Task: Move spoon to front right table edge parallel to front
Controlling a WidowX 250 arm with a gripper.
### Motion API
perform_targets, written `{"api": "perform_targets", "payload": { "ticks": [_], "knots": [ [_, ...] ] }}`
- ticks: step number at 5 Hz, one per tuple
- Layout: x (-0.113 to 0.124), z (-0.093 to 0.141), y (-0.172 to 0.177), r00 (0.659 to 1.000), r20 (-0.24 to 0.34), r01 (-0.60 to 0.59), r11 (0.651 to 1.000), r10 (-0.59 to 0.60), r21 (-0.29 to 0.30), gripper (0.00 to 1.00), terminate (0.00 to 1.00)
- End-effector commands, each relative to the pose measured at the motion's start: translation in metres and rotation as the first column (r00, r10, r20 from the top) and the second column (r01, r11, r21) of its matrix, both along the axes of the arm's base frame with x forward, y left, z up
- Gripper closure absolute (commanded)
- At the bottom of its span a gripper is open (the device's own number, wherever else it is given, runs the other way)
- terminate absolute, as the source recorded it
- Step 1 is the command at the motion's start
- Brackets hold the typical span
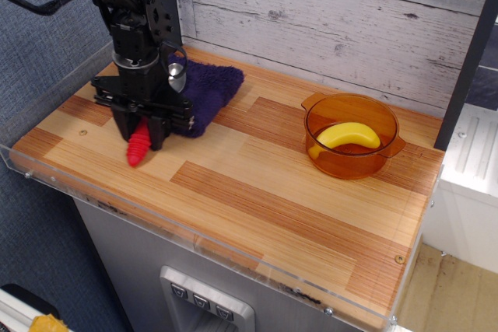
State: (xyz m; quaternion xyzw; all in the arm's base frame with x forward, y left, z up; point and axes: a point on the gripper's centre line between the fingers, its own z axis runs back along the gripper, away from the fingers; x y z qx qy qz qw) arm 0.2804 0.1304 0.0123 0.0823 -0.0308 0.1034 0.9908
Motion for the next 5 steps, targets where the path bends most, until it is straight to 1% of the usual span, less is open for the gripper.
{"api": "perform_targets", "payload": {
  "ticks": [1,2,3,4,5],
  "knots": [
    [0.015,0.055,0.003,0.990,0.141,-0.033,0.994,0.019,0.100,1.00,0.00],
    [0.019,0.070,-0.003,0.979,0.205,-0.014,0.992,-0.011,0.122,1.00,0.00],
    [0.016,0.089,-0.024,0.964,0.244,-0.141,0.982,0.106,0.128,1.00,0.00],
    [0.006,0.096,-0.053,0.927,0.210,-0.328,0.943,0.311,0.049,1.00,0.00],
    [-0.007,0.094,-0.078,0.818,0.223,-0.543,0.840,0.530,-0.002,1.00,0.00]
  ]
}}
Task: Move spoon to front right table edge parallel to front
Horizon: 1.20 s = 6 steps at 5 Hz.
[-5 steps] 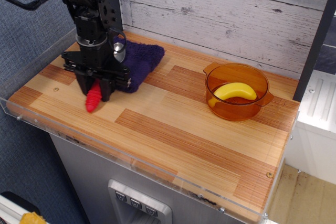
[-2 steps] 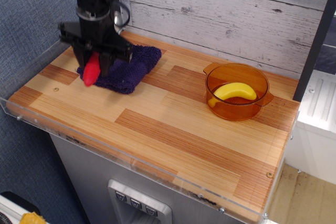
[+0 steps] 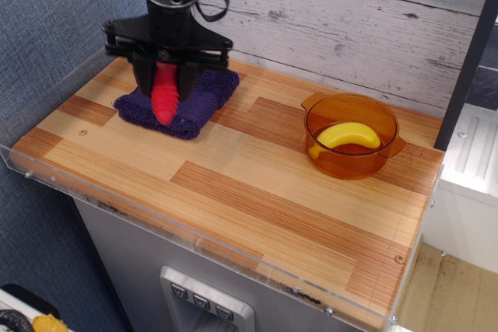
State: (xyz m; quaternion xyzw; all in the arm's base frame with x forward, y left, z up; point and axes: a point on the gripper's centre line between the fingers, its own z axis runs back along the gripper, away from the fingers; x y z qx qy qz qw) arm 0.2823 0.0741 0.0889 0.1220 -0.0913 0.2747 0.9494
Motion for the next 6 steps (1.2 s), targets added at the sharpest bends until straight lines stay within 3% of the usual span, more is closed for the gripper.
{"api": "perform_targets", "payload": {
  "ticks": [1,2,3,4,5,6],
  "knots": [
    [-0.015,0.007,-0.059,0.896,0.028,-0.438,0.893,0.442,-0.103,1.00,0.00],
    [-0.019,-0.005,-0.091,0.792,-0.021,-0.600,0.771,0.610,-0.212,1.00,0.00],
    [-0.019,-0.015,-0.117,0.658,-0.069,-0.739,0.626,0.750,-0.248,1.00,0.00],
    [-0.016,-0.031,-0.145,0.550,-0.126,-0.823,0.509,0.826,-0.253,1.00,0.00],
    [-0.014,-0.055,-0.167,0.524,-0.192,-0.844,0.475,0.830,-0.248,1.00,0.00],
    [-0.014,-0.071,-0.183,0.566,-0.203,-0.820,0.519,0.799,-0.244,1.00,0.00]
  ]
}}
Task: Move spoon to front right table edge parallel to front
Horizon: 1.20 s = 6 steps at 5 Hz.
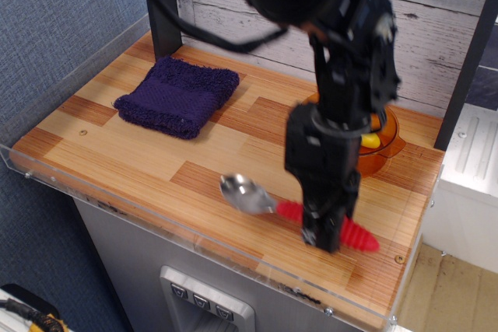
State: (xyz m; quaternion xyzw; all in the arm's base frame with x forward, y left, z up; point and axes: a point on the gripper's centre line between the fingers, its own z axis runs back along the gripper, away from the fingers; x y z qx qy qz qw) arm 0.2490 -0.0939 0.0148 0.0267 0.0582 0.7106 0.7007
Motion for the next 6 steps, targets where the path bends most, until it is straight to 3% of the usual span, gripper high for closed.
{"api": "perform_targets", "payload": {
  "ticks": [1,2,3,5,6],
  "knots": [
    [0.017,-0.004,-0.018,0.998,0.039,0.048,0.998,-0.047,-0.031,1.00,0.00],
    [0.014,-0.004,-0.015,0.998,0.054,0.045,0.998,-0.042,-0.048,1.00,0.00],
    [0.013,-0.006,-0.015,0.996,0.049,0.075,0.995,-0.072,-0.064,0.00,0.00],
    [0.011,0.007,-0.007,0.994,0.083,0.072,0.995,-0.067,-0.066,0.00,0.00],
    [0.014,0.027,0.001,0.991,0.094,0.100,0.995,-0.098,-0.013,0.00,0.00]
  ]
}}
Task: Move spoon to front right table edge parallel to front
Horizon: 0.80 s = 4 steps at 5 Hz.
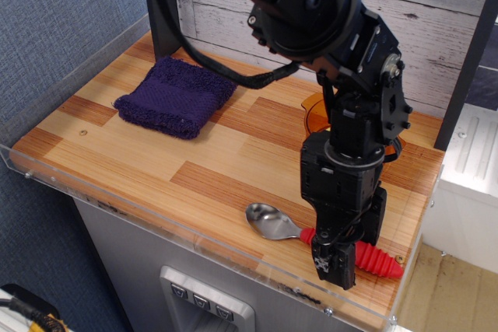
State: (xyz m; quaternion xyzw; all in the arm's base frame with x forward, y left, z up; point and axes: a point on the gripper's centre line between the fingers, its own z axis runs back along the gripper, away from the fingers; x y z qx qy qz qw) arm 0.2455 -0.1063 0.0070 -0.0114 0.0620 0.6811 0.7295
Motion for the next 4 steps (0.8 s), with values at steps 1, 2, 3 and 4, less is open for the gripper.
{"api": "perform_targets", "payload": {
  "ticks": [1,2,3,4],
  "knots": [
    [0.014,0.055,0.025,0.994,0.112,-0.017,0.996,0.007,0.088,0.00,0.00],
    [0.006,0.080,0.046,0.982,0.188,-0.043,0.990,0.017,0.134,0.00,0.00],
    [0.003,0.087,0.077,0.983,0.177,0.028,0.987,-0.056,0.161,0.00,0.00],
    [-0.003,0.085,0.106,0.992,0.106,0.039,0.978,-0.062,0.207,0.00,0.00]
  ]
}}
